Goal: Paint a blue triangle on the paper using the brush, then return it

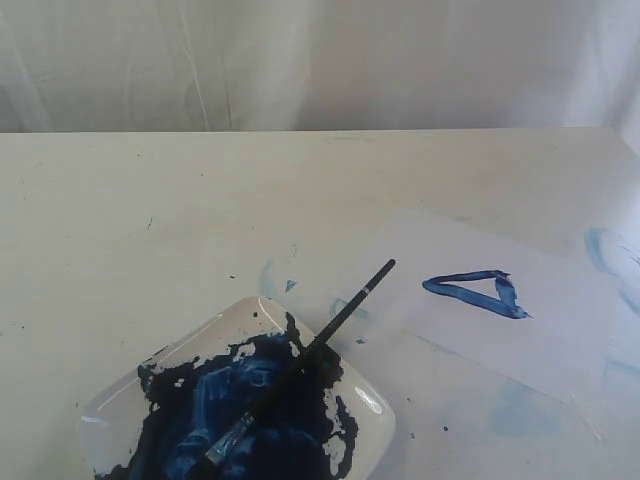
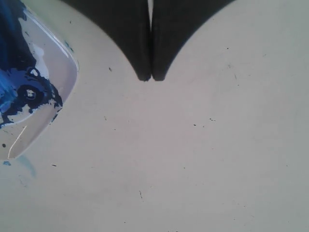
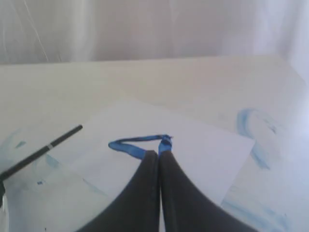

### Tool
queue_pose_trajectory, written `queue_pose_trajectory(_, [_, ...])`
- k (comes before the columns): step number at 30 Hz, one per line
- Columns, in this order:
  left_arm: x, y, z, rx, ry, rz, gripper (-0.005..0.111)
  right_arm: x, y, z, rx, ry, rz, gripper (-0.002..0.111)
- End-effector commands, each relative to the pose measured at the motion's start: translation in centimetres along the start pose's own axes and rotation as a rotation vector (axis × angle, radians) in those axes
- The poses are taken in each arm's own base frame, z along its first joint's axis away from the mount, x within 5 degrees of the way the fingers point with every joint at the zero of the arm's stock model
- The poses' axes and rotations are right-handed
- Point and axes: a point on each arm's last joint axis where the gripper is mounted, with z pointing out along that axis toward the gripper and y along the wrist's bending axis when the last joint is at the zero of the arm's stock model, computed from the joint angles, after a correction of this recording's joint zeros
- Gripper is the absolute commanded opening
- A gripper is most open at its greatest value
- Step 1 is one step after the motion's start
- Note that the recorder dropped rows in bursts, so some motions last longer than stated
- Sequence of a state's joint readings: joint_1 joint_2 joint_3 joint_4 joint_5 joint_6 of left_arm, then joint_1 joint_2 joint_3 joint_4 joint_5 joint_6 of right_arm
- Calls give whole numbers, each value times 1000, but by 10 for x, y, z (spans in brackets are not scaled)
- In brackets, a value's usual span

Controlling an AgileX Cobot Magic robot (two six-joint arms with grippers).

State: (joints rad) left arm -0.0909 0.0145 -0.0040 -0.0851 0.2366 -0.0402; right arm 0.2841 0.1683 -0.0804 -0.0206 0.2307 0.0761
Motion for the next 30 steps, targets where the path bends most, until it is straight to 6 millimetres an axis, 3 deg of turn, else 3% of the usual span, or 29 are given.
queue_pose_trajectory(1, [1, 0, 0, 5, -3, -15, 0, 25, -2, 5, 10, 65, -2, 0])
queue_pose_trajectory(19, [1, 0, 0, 5, -3, -15, 0, 28, -3, 5, 21, 94, -4, 0])
queue_pose_trajectory(30, [1, 0, 0, 5, -3, -15, 0, 27, -12, 0, 160, 49, 33, 0])
